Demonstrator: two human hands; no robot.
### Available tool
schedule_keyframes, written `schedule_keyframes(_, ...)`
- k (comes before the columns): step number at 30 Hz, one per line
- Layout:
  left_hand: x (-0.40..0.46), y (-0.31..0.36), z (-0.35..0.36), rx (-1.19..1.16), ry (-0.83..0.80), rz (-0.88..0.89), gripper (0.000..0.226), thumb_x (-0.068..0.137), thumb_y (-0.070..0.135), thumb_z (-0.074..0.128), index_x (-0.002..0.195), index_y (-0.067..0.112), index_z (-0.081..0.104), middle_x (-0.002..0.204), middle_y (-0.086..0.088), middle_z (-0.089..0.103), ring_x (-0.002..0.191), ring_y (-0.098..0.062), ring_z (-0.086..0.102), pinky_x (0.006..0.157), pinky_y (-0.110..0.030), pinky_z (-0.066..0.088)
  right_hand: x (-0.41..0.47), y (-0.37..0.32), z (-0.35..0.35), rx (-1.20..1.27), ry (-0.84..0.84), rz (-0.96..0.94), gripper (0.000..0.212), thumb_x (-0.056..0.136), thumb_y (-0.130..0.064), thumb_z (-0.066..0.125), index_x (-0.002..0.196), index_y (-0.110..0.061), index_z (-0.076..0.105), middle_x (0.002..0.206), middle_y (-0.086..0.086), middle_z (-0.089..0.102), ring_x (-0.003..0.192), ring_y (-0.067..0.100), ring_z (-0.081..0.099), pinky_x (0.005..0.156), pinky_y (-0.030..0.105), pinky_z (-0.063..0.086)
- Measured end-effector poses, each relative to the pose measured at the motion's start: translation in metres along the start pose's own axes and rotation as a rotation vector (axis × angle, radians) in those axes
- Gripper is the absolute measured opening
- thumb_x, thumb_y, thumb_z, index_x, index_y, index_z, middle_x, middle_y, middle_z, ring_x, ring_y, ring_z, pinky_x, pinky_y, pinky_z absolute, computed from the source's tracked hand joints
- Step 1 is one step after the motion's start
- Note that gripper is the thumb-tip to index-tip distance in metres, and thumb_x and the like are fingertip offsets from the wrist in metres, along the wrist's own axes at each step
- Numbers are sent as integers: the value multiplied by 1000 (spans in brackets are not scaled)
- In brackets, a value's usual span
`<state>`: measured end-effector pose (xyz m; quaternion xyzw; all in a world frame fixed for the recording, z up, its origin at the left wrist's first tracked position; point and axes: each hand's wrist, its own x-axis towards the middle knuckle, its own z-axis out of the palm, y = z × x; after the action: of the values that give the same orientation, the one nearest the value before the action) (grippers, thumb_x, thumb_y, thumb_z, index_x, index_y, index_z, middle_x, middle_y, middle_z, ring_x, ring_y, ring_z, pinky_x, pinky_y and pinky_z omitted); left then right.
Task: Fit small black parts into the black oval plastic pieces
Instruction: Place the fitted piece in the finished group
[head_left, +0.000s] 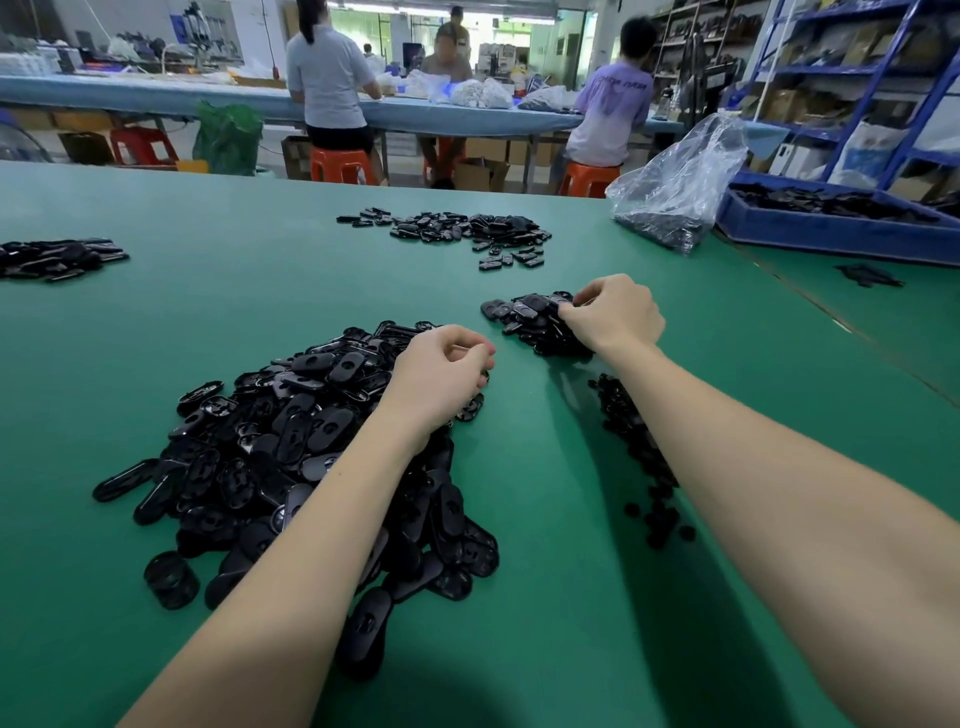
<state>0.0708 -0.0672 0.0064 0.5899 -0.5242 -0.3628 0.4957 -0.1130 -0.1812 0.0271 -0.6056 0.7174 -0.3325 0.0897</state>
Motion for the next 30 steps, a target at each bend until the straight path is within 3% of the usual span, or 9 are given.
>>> schedule_keyframes(4,0,-2,-2,-5,13,-13,20,97,13,54,90,18,72,84,3,75,68,-10,65,81,-34,60,1,-3,0,-6,-5,-1,24,82,-43,73,100,-27,76,90,-3,69,84,21,57,72,27,40)
schedule_keyframes(9,0,-3,-4,19,20,-9,19,97,15,55,91,18,72,84,3,74,68,-9,64,81,-35,59,-17,-1,-11,75,6,-24,23,83,-44,70,101,-30,74,95,-11,72,98,18,66,74,26,41)
schedule_keyframes(13,-3,0,-4,286,63,96,10,91,24,63,87,26,71,72,12,69,64,6,60,64,-9,44,-48,15,-23,121,-76,-25,16,83,-44,71,93,-32,74,86,-17,68,91,14,65,72,26,41)
schedule_keyframes(14,-5,2,-4,396,71,137,8,90,25,64,86,27,70,73,13,67,67,6,60,64,-10,43,-56,20,-25,120,-98,-21,14,83,-43,71,90,-32,74,86,-17,69,91,14,65,72,26,41)
schedule_keyframes(17,-11,6,-1,683,36,183,3,87,28,64,89,30,65,85,12,67,84,-11,62,78,-29,52,-75,31,-32,121,-133,-11,10,83,-39,68,86,-32,74,85,-17,71,90,14,66,70,27,43)
schedule_keyframes(20,-15,4,2,850,-9,139,16,85,30,65,100,30,62,98,9,66,98,-18,59,83,-32,50,-85,34,-35,94,-155,-30,9,84,-36,66,84,-32,74,81,-18,71,87,14,66,66,27,43)
schedule_keyframes(24,-17,1,5,900,3,162,22,86,28,66,107,27,60,101,7,66,102,-20,58,79,-31,47,-88,33,-37,86,-200,-51,9,84,-35,66,84,-33,74,83,-17,72,89,14,66,74,30,50)
schedule_keyframes(30,-18,0,5,868,94,221,19,88,20,57,103,31,64,92,9,69,93,-21,62,72,-31,44,-85,38,-45,87,-214,-41,10,86,-35,64,82,-34,72,82,-18,71,89,15,65,68,28,45)
